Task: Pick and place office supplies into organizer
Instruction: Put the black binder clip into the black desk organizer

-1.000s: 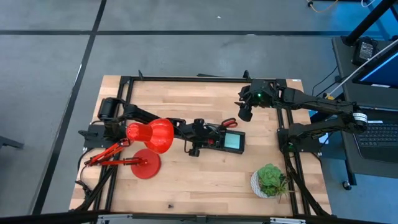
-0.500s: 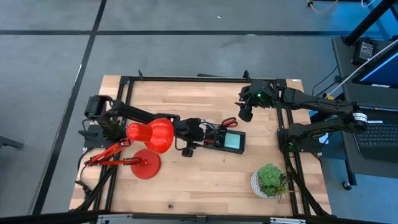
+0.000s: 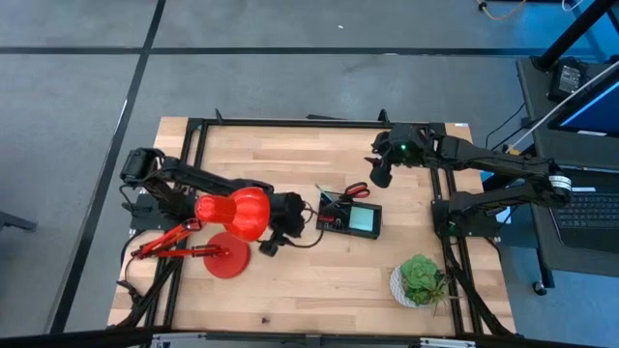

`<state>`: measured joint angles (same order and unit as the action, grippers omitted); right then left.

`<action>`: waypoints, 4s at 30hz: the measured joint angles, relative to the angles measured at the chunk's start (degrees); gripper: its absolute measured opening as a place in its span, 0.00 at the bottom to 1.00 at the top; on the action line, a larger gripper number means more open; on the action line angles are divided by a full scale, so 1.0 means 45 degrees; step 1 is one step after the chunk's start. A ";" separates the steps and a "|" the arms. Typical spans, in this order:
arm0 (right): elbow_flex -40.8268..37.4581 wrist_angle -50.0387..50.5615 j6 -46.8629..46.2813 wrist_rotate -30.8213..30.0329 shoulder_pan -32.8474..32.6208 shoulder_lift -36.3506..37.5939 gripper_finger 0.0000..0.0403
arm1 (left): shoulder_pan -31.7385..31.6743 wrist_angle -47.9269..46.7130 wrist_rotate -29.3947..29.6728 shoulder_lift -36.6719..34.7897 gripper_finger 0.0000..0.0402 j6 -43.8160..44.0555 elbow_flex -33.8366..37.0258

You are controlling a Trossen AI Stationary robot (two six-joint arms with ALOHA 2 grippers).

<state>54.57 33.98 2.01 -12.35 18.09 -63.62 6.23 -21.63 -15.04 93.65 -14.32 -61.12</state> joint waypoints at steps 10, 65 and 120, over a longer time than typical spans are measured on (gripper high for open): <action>0.0000 0.0008 -0.0878 -0.0050 0.0682 -0.0004 0.56 | 0.1021 0.1208 -0.0300 -0.0002 0.33 0.0207 0.1377; 0.0000 -0.0643 -0.2732 -0.0031 0.1281 -0.0001 0.56 | 0.3346 0.4714 -0.4197 0.0034 0.35 0.3700 0.3512; 0.0005 -0.1303 -0.3482 0.0649 -0.0744 0.0006 0.56 | 0.5083 0.6405 -0.0788 0.0024 0.48 0.1579 0.3512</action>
<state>54.59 28.12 -13.66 -9.43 14.74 -63.59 29.10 7.19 -18.59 93.76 -7.22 -45.32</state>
